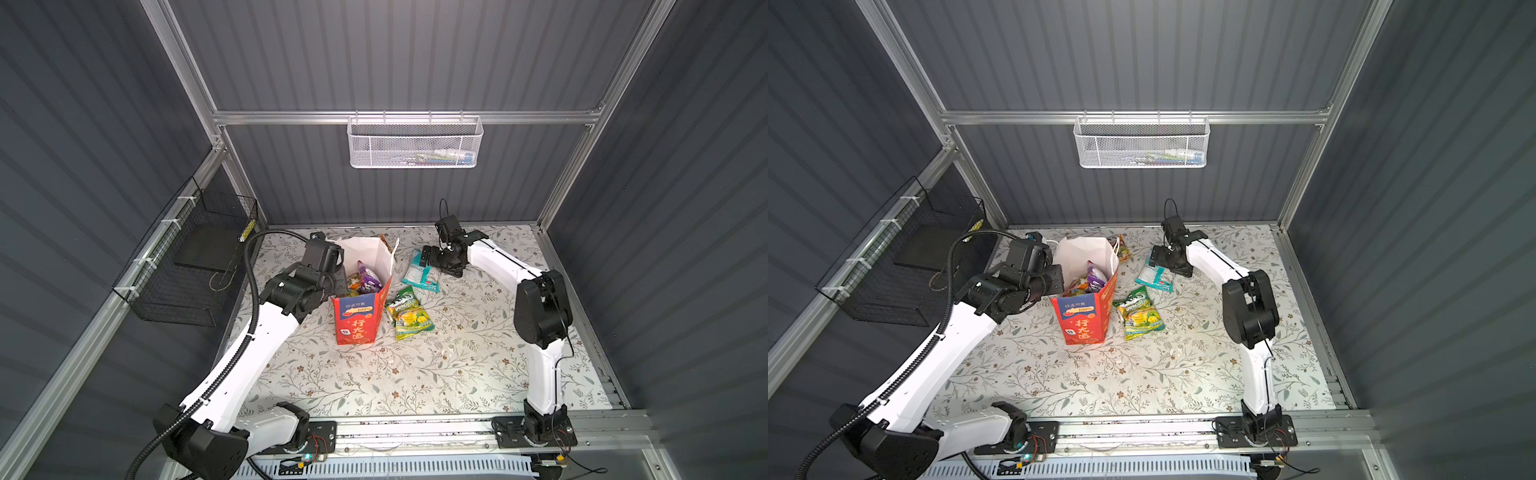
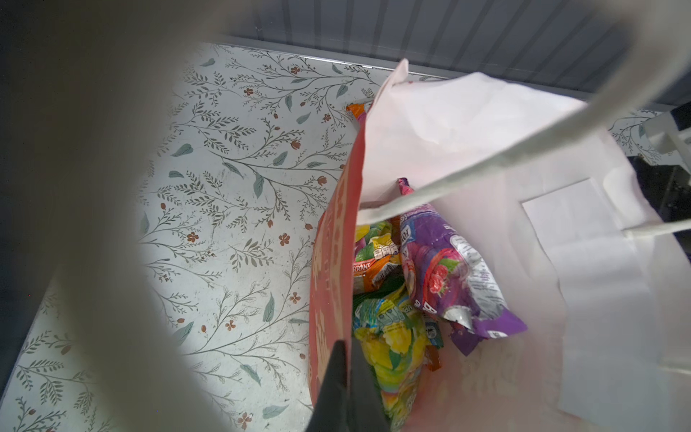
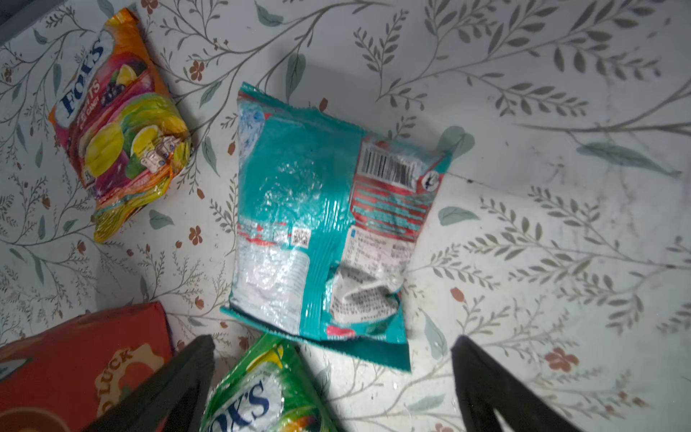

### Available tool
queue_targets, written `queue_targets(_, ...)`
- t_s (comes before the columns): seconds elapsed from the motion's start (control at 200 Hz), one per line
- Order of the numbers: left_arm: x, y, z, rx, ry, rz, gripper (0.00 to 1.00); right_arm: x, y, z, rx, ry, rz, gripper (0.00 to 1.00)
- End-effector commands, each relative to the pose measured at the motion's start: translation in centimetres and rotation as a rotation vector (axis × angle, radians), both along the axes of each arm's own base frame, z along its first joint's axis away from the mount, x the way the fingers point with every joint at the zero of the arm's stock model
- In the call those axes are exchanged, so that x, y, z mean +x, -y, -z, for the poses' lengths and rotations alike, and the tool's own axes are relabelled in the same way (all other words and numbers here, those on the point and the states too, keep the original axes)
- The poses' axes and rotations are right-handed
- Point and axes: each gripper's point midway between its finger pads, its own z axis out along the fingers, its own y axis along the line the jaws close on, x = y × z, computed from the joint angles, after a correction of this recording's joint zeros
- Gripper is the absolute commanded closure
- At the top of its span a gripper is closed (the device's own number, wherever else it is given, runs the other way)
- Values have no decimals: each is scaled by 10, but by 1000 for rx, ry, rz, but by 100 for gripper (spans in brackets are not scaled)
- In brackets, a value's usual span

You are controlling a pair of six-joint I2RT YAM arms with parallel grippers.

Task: Place the snacks into the paper bag
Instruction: Pick up the snack from the top-center of the table.

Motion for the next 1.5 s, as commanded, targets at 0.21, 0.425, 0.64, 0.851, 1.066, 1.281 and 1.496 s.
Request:
queue_targets(0.21,3,6,-18,-42,58,23,100,6,9,40,-81,-89,25,1)
queue_targets(0.425,3,7,-18,-48,60,28,100,4,16,62,-103,-141,35,17)
queue_targets(0.64,3,8,-19,-53,62,34,100,3,12,69,-87,-158,23,26)
queue_targets(0.851,2,8,-20,-55,64,37,100,6,14,71,-83,-150,26,39)
queue_targets(1.066,1,9,-21,-63,69,42,100,-3,24,82,-115,-190,25,46)
queue_targets(1.281,1,10,-22,-67,69,46,100,-7,24,86,-101,-209,19,57)
queue_targets(1.496,1,10,-23,-69,73,48,100,-11,25,88,-52,-205,16,75)
